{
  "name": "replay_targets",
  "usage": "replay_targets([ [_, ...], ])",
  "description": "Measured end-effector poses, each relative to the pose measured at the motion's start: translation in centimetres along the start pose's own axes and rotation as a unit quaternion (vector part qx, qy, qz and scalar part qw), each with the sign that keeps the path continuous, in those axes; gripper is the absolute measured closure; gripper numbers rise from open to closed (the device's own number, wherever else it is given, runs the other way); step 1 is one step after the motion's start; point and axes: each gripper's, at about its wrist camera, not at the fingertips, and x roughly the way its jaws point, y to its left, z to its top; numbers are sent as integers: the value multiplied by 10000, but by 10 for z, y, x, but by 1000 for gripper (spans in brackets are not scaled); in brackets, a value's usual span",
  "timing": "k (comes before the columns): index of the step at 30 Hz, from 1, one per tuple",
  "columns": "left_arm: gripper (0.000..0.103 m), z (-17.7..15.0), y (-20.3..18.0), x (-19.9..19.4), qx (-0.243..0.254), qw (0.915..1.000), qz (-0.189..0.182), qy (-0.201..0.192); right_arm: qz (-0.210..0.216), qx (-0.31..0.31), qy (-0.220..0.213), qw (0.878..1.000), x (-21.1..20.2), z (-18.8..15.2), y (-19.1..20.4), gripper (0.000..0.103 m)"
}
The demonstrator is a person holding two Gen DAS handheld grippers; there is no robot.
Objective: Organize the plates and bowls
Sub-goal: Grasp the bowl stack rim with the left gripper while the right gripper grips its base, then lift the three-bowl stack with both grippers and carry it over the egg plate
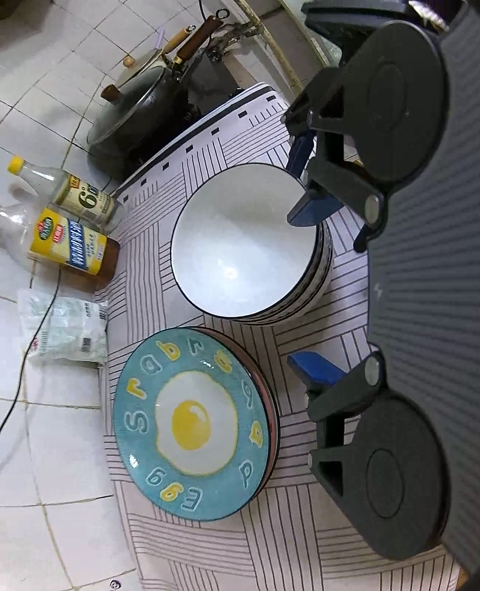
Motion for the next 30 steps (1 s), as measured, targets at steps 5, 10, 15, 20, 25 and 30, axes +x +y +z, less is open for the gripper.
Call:
replay_targets([
  [5,28,5,-2,15,-15,9999,-60,141,99,140,-100,9998,19,-9,-2,8],
  [10,27,8,1,30,-115,9994,-156,279,228,166,30,9996,34,-14,3,8],
  [15,28,8,6,43,-287,9983,-293,411,267,174,-140,9994,42,-12,3,8],
  [20,37,6,6,48,-544,9974,-253,391,464,386,-214,9979,52,-7,-5,7],
  [25,51,4,3,55,-621,9974,7,369,539,389,-285,9974,60,-4,-8,3],
  [30,58,2,10,56,-814,9962,-15,307,549,385,-403,9969,60,-7,-7,3],
])
